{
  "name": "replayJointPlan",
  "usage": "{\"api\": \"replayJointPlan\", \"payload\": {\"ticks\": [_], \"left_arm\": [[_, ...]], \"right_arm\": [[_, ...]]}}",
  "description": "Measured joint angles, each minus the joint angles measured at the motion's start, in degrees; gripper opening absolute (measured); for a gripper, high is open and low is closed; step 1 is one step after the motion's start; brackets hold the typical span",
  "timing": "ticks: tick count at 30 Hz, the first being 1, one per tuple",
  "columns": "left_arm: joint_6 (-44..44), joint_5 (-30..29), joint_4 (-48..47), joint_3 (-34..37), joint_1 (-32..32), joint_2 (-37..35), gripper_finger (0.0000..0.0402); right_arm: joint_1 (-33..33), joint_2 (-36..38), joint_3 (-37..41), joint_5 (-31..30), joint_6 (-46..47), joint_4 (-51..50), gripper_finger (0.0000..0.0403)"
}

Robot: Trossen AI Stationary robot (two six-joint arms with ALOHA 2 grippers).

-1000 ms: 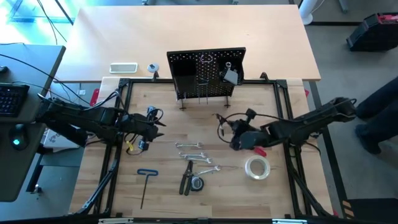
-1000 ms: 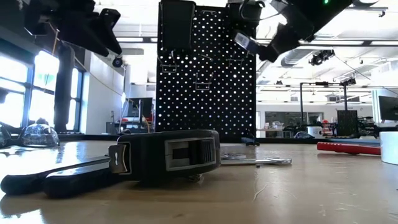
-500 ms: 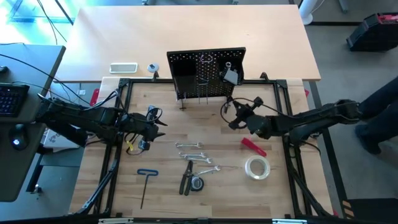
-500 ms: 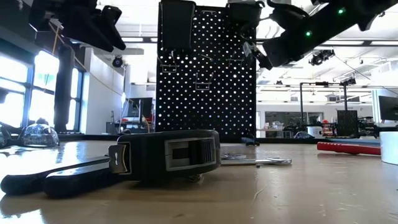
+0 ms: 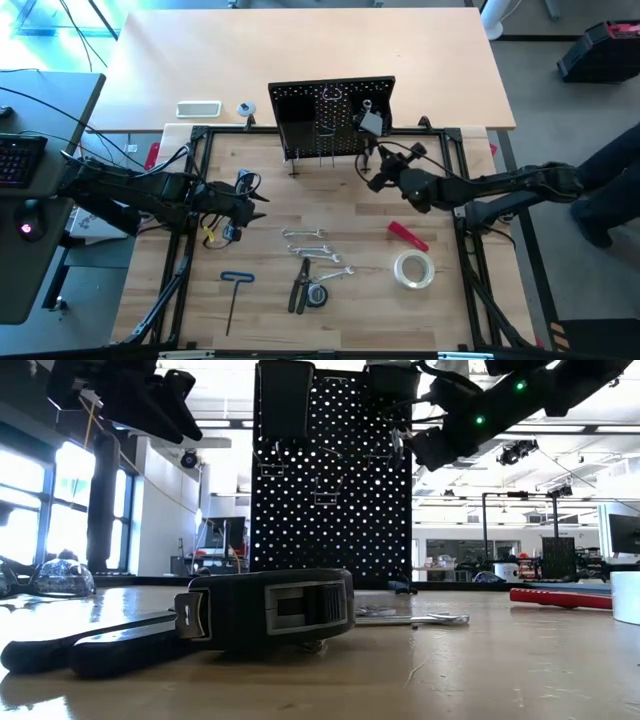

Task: Hang tools onto peg board
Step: Hang the black spring clamp on the pegboard

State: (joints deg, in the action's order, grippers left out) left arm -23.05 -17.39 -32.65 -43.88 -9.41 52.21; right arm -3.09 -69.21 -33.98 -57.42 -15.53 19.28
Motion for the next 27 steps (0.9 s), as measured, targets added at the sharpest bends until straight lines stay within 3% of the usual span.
{"api": "replayJointPlan", "payload": {"ticks": [27], "left_arm": [[-0.57, -0.79, 0.01, -0.04, 0.01, 0.0, 0.0175]], "right_arm": [[-4.49, -1.38, 0.0, 2.61, -1.51, 0.06, 0.0005]]}}
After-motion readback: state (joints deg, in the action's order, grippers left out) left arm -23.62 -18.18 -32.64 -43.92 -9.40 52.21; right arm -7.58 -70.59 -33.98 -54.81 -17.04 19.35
